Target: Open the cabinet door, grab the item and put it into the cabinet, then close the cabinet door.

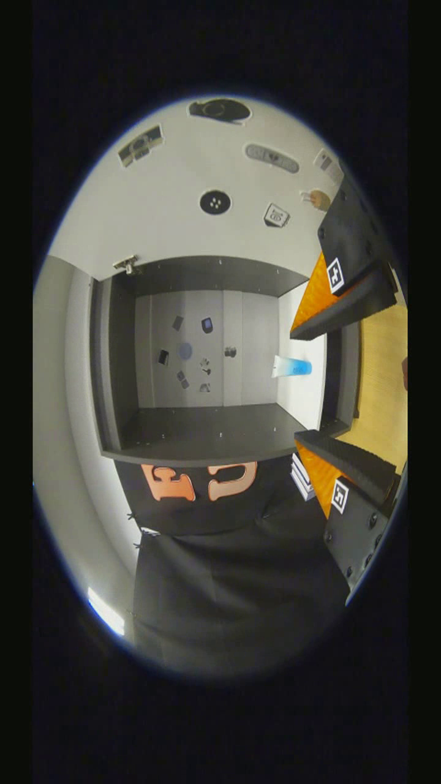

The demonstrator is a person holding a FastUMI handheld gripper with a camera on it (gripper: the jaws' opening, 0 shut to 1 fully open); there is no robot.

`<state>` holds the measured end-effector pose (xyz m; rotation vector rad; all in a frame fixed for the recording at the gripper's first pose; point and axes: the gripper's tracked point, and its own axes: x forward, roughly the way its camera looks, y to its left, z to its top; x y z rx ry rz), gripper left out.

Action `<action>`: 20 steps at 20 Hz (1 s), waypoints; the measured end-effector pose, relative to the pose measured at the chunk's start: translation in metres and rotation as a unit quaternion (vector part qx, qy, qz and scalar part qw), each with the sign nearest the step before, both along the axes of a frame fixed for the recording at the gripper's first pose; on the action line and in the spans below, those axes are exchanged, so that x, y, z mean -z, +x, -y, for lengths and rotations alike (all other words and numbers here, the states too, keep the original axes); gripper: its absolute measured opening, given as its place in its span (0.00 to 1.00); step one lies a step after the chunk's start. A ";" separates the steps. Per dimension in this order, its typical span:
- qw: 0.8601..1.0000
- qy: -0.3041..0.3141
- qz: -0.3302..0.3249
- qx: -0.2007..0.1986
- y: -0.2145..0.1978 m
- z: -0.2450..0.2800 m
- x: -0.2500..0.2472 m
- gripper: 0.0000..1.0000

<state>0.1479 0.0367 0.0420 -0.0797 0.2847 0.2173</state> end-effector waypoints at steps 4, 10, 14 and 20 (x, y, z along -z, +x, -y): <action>1.000 0.011 0.024 0.006 -0.062 0.027 -0.023 0.94; 0.997 -0.001 0.046 0.056 -0.120 0.107 -0.043 0.94; 0.998 0.002 0.039 0.041 -0.173 0.131 -0.048 0.94; 0.996 0.000 0.048 0.073 -0.204 0.189 -0.061 0.93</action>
